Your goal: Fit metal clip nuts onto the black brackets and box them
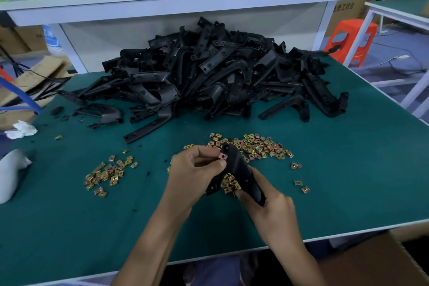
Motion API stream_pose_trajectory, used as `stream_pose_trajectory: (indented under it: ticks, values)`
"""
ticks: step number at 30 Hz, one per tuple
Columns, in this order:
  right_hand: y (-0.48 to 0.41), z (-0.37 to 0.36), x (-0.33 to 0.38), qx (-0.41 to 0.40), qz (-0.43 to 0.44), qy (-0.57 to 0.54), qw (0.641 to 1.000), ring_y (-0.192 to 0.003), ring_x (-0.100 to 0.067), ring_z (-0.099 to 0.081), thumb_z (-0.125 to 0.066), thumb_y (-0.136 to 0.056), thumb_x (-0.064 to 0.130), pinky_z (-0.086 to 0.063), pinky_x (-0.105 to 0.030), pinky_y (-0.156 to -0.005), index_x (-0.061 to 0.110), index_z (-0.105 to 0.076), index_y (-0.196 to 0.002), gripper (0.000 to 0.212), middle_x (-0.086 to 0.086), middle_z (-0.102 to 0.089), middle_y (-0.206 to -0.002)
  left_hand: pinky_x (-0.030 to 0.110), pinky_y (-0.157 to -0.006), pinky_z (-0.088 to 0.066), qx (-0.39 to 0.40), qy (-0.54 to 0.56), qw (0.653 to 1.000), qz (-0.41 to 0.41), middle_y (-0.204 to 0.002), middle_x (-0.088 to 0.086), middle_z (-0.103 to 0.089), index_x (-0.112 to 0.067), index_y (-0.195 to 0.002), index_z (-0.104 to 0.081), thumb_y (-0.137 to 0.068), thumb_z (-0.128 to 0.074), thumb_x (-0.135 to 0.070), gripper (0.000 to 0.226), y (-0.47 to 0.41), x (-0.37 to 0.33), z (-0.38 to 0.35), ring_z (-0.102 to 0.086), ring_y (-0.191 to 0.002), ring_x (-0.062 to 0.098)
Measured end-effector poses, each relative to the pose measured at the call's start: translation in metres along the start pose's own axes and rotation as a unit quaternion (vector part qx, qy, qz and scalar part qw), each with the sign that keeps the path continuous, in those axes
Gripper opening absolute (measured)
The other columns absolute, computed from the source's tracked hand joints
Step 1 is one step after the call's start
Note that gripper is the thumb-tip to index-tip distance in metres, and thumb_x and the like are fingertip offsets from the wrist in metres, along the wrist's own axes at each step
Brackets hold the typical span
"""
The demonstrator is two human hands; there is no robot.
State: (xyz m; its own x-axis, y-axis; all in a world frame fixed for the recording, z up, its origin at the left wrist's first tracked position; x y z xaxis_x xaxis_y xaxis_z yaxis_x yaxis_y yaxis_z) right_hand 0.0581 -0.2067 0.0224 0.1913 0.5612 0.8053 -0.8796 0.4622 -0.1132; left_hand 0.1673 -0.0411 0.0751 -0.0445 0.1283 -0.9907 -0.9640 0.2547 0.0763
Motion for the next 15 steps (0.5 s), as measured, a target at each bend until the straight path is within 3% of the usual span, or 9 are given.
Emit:
stream_pose_trajectory:
  ticks: [4, 7, 9, 13, 15]
  values:
    - [0.002, 0.0, 0.002, -0.032, -0.001, 0.031, 0.999, -0.085, -0.025, -0.066, -0.073, -0.09, 0.042, -0.038, -0.033, -0.063, 0.051, -0.053, -0.139, 0.054, 0.007, -0.076, -0.091, 0.016, -0.071, -0.055, -0.044, -0.02, 0.999, -0.001, -0.092, -0.016, -0.075, -0.028, -0.095, -0.073, -0.071, -0.088, -0.024, 0.029, 0.003, 0.013, -0.003, -0.069, -0.089, -0.002]
    - [0.008, -0.003, 0.005, -0.036, 0.012, 0.046, 0.998, -0.081, -0.024, -0.069, -0.07, -0.091, 0.045, -0.042, -0.033, -0.062, 0.051, -0.049, -0.142, 0.056, 0.007, -0.076, -0.089, 0.011, -0.054, -0.044, -0.062, -0.076, 0.995, -0.01, -0.07, -0.018, -0.068, -0.026, -0.079, -0.067, -0.07, -0.085, -0.03, 0.021, 0.004, 0.02, -0.013, -0.061, -0.063, -0.005]
    - [0.011, -0.005, 0.006, -0.042, 0.012, 0.05, 0.998, -0.082, -0.024, -0.07, -0.068, -0.091, 0.046, -0.043, -0.033, -0.062, 0.053, -0.046, -0.144, 0.058, 0.008, -0.076, -0.091, 0.012, -0.05, -0.039, -0.081, -0.076, 0.994, -0.013, -0.06, -0.015, -0.061, -0.022, -0.069, -0.06, -0.074, -0.085, -0.029, 0.027, 0.009, 0.027, -0.019, -0.052, -0.052, -0.001]
    - [0.013, -0.007, 0.005, -0.051, -0.004, 0.003, 0.999, -0.089, -0.017, -0.066, -0.069, -0.091, 0.044, -0.045, -0.031, -0.066, 0.063, -0.034, -0.139, 0.063, 0.011, -0.076, -0.096, 0.014, -0.056, -0.043, -0.104, -0.103, 0.988, -0.04, -0.075, -0.016, -0.064, -0.029, -0.078, -0.06, -0.078, -0.081, -0.039, 0.023, 0.012, 0.023, -0.015, -0.058, -0.065, 0.001]
    - [0.013, -0.006, 0.003, -0.056, -0.02, -0.02, 0.998, -0.103, -0.011, -0.057, -0.071, -0.09, 0.043, -0.043, -0.028, -0.068, 0.069, -0.031, -0.134, 0.064, 0.013, -0.076, -0.1, 0.009, -0.065, -0.044, -0.099, -0.114, 0.987, -0.055, -0.087, -0.025, -0.066, -0.038, -0.093, -0.061, -0.08, -0.078, -0.045, 0.022, 0.013, 0.014, -0.014, -0.061, -0.082, -0.008]
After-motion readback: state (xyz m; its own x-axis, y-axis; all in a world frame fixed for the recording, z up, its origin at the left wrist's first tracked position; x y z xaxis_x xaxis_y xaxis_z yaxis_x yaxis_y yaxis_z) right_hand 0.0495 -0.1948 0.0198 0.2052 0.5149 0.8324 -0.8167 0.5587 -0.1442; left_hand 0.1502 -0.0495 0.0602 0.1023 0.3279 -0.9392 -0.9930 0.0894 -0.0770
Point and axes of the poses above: each hand's wrist, its own y-axis away from the middle knuckle, its own z-axis out of the back of the hand, x = y × z, the point moved 9 cm from there along -y, towards the middle knuckle
